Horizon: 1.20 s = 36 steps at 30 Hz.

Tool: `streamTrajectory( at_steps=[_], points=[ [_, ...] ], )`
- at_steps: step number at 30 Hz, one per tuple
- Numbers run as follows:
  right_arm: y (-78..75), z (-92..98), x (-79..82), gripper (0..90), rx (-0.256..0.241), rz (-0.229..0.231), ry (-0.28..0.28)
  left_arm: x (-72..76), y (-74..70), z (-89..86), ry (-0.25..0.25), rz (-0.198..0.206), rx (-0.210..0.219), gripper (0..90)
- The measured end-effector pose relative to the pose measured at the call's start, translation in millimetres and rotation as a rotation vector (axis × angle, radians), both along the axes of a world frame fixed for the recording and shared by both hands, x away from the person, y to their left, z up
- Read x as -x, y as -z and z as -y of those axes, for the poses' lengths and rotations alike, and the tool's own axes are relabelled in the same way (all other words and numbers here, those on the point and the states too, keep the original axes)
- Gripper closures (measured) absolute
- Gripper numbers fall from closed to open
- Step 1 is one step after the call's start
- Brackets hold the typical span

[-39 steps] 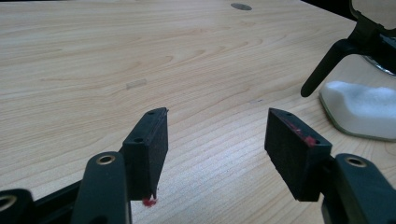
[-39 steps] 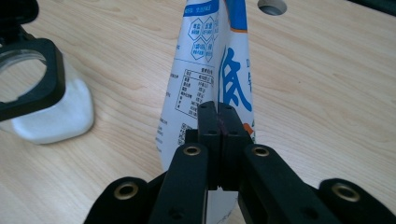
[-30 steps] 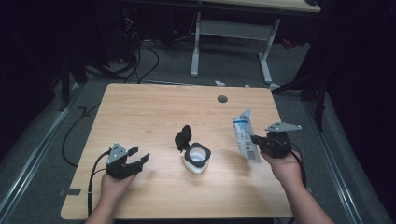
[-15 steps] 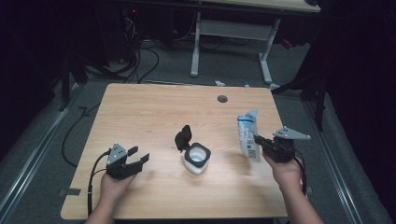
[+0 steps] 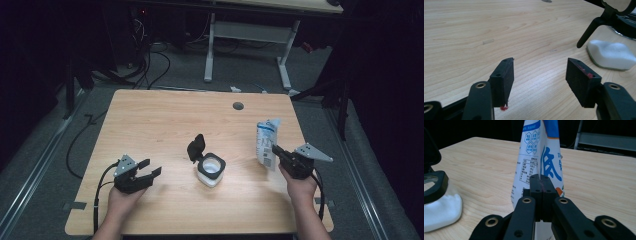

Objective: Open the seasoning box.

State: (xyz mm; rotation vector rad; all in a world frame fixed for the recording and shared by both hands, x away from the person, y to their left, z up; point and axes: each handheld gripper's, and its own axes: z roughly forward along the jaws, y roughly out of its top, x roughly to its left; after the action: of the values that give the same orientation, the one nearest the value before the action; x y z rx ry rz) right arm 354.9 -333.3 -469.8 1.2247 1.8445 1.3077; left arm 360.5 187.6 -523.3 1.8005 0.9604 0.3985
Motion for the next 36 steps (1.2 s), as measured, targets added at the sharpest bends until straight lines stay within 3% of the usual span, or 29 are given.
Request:
streamTrajectory(
  at_steps=[6,11,22,26,36],
  points=[
    [10.7,-2.7,-5.7,90.0,-0.028,0.023,0.000,1.0,1.9,-0.8,-0.012,0.001,-0.013,39.8],
    [18.0,-6.2,-7.8,90.0,-0.008,0.025,-0.006,2.0,2.6,1.6,-0.007,0.007,-0.032,39.4],
    [22.5,-8.7,7.5,89.6,0.034,0.044,0.010,3.5,2.3,3.1,-0.002,0.016,-0.047,39.2],
    [26.2,-8.0,12.4,89.1,0.003,0.043,0.015,3.9,2.0,3.2,-0.002,0.016,-0.048,39.2],
    [31.4,-7.7,19.0,88.0,0.005,0.035,0.018,3.7,4.3,6.5,0.008,0.013,-0.062,38.3]
  ],
)
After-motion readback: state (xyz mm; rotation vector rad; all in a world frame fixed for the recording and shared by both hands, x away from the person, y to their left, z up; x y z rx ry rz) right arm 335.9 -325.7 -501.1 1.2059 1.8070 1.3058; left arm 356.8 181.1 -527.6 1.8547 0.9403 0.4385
